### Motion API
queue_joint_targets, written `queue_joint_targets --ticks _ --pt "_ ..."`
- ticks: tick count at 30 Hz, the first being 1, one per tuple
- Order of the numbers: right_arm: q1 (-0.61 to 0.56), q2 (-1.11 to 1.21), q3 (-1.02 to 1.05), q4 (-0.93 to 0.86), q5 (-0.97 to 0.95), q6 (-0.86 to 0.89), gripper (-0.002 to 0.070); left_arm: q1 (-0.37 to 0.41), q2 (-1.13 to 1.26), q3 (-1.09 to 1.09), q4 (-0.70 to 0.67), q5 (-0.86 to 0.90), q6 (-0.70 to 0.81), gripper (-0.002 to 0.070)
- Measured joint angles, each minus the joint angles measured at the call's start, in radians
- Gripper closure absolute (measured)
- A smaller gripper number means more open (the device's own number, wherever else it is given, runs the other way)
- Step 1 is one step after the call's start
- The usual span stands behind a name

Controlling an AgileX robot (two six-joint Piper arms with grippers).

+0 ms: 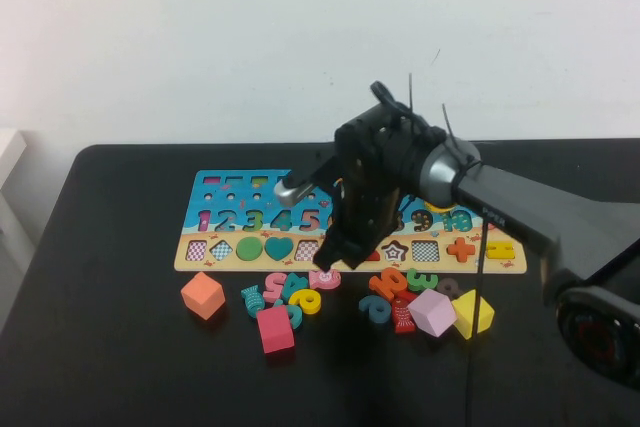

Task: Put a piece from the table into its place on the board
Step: Place the "Pentagon" into the hole of the Pentagon

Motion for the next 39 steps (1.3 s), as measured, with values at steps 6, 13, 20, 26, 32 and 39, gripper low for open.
queue_joint_targets --ticks 6,13,20,26,32,39 --pt "-0.043 0.0 0.0 0.029 -0.026 0.035 0.0391 0.0 0.0 0.0 0.0 0.0 0.0 0.0677" --pt "-0.05 0.0 0.0 0.134 -0.054 -0.049 0.0391 0.0 0.0 0.0 0.0 0.0 0.0 0.0677" --pt "-0.046 0.0 -0.011 0.151 -0.06 -0.057 0.0391 0.0 0.0 0.0 0.0 0.0 0.0 0.0677" --pt "-0.044 0.006 -0.063 0.151 -0.028 -0.067 0.0391 0.0 0.0 0.0 0.0 0.0 0.0 0.0677" --pt "-0.044 0.074 -0.208 0.132 0.06 -0.065 0.0391 0.0 0.0 0.0 0.0 0.0 0.0 0.0677" --pt "-0.044 0.128 -0.238 0.149 0.084 -0.063 0.0391 0.0 0.0 0.0 0.0 0.0 0.0 0.0676"
